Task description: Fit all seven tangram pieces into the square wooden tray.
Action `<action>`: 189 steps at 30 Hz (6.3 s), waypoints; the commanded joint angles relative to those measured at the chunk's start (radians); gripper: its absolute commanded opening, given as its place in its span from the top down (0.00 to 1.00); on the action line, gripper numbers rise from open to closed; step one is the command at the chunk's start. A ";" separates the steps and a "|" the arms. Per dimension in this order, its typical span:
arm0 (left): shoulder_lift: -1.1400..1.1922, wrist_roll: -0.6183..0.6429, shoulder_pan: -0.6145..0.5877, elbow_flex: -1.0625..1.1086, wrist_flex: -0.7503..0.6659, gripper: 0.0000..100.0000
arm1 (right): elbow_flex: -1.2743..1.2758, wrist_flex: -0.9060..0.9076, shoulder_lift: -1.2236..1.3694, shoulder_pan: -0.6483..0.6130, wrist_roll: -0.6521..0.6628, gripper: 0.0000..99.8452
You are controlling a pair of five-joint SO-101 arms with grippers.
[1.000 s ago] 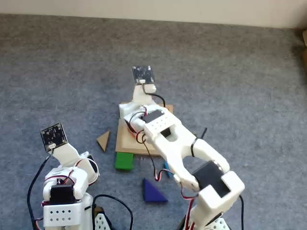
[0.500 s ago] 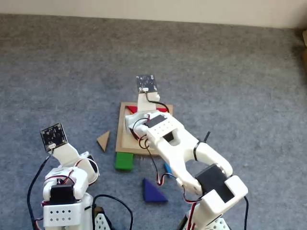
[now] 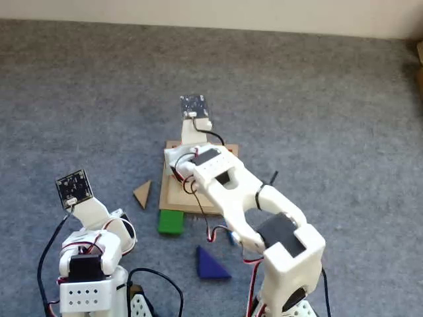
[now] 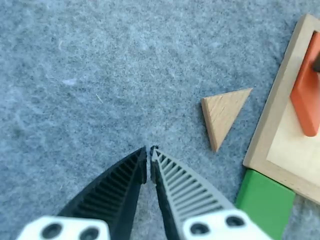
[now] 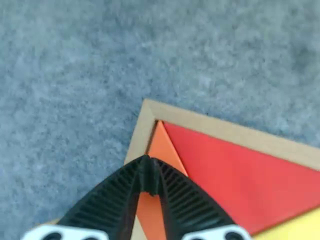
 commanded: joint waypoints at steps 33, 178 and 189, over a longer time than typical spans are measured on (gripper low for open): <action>0.007 -0.006 0.021 0.022 0.005 0.96 | 0.375 0.570 -0.800 0.058 0.123 0.79; -0.059 -0.006 0.018 0.021 0.005 0.96 | 0.225 0.496 -0.361 0.328 -0.015 0.97; -0.059 -0.006 0.016 0.021 0.005 0.96 | 0.234 0.530 -0.572 0.326 -0.021 1.00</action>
